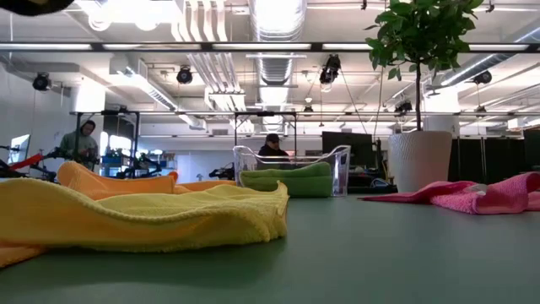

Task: Fold microfiber towels
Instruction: Fold the yellow towel

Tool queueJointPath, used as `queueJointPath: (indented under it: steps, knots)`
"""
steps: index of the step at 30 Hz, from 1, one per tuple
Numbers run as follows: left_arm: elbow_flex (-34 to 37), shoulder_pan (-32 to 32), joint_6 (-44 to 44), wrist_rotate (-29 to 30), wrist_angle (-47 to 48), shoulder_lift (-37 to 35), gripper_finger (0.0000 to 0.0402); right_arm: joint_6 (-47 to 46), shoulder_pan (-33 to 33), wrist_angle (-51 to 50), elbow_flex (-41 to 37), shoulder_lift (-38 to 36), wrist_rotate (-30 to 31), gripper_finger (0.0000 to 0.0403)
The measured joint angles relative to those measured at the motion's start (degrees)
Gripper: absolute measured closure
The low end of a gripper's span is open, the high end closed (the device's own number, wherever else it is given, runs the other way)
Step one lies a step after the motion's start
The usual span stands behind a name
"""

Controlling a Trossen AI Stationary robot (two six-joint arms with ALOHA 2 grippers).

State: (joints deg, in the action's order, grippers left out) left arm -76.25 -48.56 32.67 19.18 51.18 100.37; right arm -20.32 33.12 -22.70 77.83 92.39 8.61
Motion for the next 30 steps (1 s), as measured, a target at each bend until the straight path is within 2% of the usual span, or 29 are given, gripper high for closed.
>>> queueJointPath:
  steps: [6,11,17,25,30]
  knots:
    - [0.4,0.1,-3.3,2.9,-2.0,3.6,0.0263,5.4,0.0,-3.2,8.1,9.6,-0.1,0.0271]
    - [1.8,0.2,-6.2,5.5,-7.7,5.8,0.0263,7.4,0.0,-3.9,10.7,15.2,-0.1,0.0249]
    - [3.1,1.2,-6.3,6.3,-13.2,9.2,0.0263,7.5,-0.3,-3.0,10.9,19.5,0.4,0.0253]
    - [3.7,3.2,-6.5,6.4,-13.8,10.8,0.0263,7.5,-1.0,1.6,11.1,24.8,0.4,0.0269]
    - [3.9,3.3,-6.6,5.2,-14.0,10.9,0.0263,7.4,-1.4,2.6,11.1,25.6,0.4,0.0276]
